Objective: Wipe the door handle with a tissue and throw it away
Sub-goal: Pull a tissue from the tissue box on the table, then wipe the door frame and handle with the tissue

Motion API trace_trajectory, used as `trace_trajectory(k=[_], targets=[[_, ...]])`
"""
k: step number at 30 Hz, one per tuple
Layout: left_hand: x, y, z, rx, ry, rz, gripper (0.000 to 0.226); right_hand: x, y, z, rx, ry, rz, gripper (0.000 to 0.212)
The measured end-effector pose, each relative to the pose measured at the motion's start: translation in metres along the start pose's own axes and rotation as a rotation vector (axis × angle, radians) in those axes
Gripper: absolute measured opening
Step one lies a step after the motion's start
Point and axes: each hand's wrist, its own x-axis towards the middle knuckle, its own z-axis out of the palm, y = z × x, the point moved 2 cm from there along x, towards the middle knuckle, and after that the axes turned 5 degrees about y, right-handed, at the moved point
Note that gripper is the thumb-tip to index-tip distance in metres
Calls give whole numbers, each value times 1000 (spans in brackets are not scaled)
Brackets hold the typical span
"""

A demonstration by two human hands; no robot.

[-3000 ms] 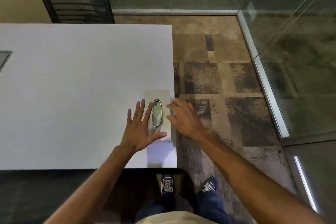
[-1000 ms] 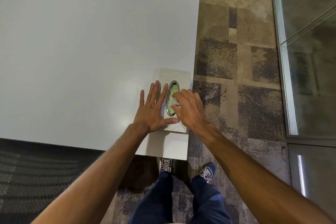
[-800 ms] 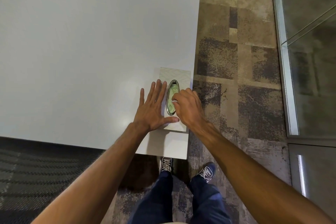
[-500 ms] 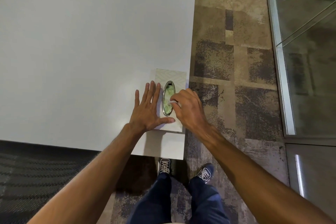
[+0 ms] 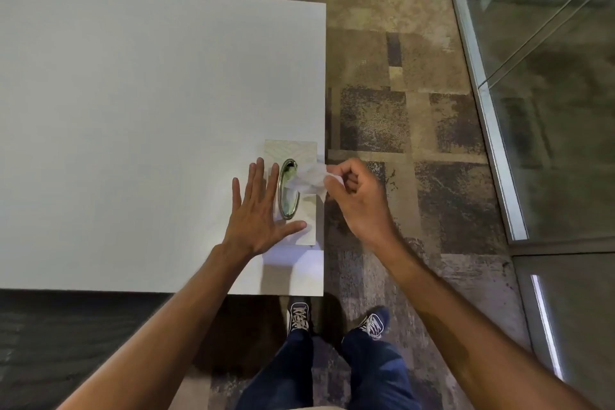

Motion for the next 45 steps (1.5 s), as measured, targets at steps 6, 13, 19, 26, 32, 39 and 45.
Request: trace_trajectory(k=[6,13,19,26,32,39,45], targets=[[-1,35,-23,-49,65,40,107,-17,-6,-48,342,146,201,13],[20,124,-37,-162,94,150,103,-42,-2,-123,533,398,268,30],[43,231,-41,-212,76,301,110,-71,10,-211,607,600,258,21],[70,373,-31,-213,30,529,106,-109,22,-332,680,834,256,24],[75,494,-24,-278,23,700,106,-154,21,-429,595,997,185,27],[65,616,-17,-342,45,893,104,-210,24,-523,439,1331,83,32],[56,692,-11,-356,45,1055,102,-244,33,-573,458,1561,51,12]])
